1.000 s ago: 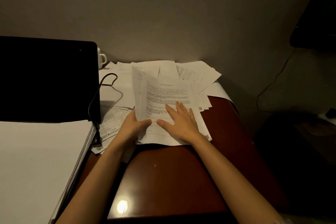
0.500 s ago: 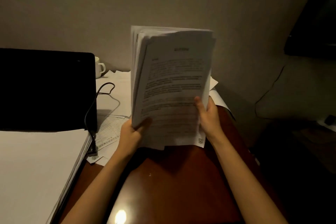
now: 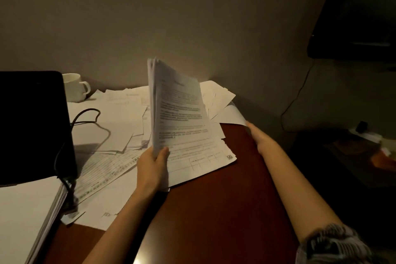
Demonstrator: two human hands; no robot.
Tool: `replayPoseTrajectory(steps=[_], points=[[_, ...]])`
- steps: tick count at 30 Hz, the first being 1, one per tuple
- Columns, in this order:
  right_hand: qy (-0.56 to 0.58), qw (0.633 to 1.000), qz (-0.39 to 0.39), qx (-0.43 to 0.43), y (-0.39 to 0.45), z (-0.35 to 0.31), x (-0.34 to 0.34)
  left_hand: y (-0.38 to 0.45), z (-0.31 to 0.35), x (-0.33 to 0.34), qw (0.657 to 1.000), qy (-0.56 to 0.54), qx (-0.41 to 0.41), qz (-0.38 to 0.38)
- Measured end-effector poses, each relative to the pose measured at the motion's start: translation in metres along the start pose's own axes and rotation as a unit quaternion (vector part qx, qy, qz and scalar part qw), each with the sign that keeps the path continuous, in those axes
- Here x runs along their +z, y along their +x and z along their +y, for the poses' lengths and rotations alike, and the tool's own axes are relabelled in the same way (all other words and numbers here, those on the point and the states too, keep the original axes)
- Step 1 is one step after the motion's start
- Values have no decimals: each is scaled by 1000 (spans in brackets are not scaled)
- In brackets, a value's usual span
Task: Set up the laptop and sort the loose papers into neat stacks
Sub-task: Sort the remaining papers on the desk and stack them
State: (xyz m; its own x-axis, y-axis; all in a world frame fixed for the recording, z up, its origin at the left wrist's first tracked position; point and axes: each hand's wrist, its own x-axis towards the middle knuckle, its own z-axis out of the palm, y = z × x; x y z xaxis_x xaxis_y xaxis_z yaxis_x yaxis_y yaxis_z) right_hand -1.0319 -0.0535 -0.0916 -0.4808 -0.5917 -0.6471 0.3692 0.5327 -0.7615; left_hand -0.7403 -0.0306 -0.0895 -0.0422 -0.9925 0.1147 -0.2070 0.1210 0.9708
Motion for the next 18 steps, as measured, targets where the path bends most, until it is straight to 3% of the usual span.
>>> replayPoseTrajectory(steps=[4,8,11,14,17,18], points=[[36,993,89,-69,17,-3,1,6,-3,0,1000,11,-16,-25],[264,958,80,-78,33,-6,4,17,-6,-6,998,4,-44,-53],[313,919,124,-205,18,-8,9,23,-9,-11,989,-72,-95,-90],[237,879,167,-378,-22,-4,18,28,-12,-18,977,-108,-133,-125],[81,850,136,-503,-50,11,30,30,-8,-26,968,-117,-154,-161],[13,825,124,-551,-56,19,31,32,-8,-30,966,-109,-161,-169]])
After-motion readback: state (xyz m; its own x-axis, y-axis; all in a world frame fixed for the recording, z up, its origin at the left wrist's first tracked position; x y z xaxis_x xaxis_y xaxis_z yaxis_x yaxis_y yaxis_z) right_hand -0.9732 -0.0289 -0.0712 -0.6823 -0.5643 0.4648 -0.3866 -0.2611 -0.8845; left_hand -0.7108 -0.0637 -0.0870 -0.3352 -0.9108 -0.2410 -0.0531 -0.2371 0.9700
